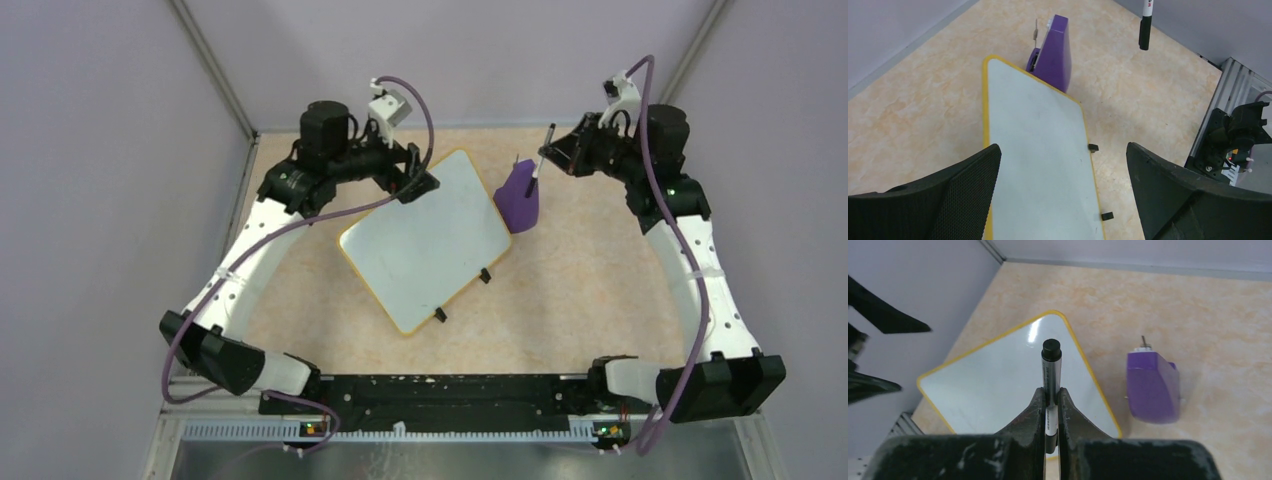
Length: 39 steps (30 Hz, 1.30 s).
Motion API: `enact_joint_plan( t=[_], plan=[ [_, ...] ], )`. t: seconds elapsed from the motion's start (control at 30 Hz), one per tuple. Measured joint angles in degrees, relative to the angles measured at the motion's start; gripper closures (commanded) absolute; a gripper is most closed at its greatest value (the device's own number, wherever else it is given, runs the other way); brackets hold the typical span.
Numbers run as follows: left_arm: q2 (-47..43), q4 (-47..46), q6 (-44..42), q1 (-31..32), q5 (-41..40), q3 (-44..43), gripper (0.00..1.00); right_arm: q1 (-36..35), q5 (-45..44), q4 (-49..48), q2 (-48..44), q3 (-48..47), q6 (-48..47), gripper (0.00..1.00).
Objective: Write a sentence on the whiteboard
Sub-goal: Pass from the right arm to the left
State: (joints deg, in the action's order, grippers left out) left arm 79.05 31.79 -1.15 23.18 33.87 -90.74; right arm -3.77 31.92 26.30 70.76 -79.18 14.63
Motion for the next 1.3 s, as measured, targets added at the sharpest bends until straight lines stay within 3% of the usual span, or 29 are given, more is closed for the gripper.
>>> enact_joint_plan(
  t=[0.13,0.5,0.67,0.83,0.93,1.13,1.3],
  plan=[
    [3.8,-2.6,0.2,5.6,-3.8,-0.2,0.01,-3.5,-3.1,-3.3,-1.0,-0.3,8.9,1.00],
    [11.0,-5.6,-5.4,21.1,-18.9,-3.5,0.01,-4.5,-15.7,0.5,-0.4,-1.9,28.9,1.00],
    [13.7,-8.3,-8.2,26.7,-23.8,-7.2,0.02,-5.5,-17.0,1.3,0.0,-1.9,34.1,1.00],
    [17.8,-9.6,-11.2,30.5,-29.6,-9.7,0.10,-6.5,-17.1,1.3,0.1,-1.8,35.7,1.00],
    [19.7,-9.7,-12.3,31.6,-32.7,-10.2,0.21,-7.0,-17.0,1.2,0.1,-1.0,36.1,1.00],
    [20.9,-9.7,-12.7,31.6,-37.4,-10.7,0.57,-7.7,-16.3,1.3,0.1,1.7,36.2,1.00],
    [20.9,-10.1,-13.0,31.5,-39.8,-10.8,0.75,-7.8,-15.4,1.1,0.0,2.4,36.2,1.00]
  ],
)
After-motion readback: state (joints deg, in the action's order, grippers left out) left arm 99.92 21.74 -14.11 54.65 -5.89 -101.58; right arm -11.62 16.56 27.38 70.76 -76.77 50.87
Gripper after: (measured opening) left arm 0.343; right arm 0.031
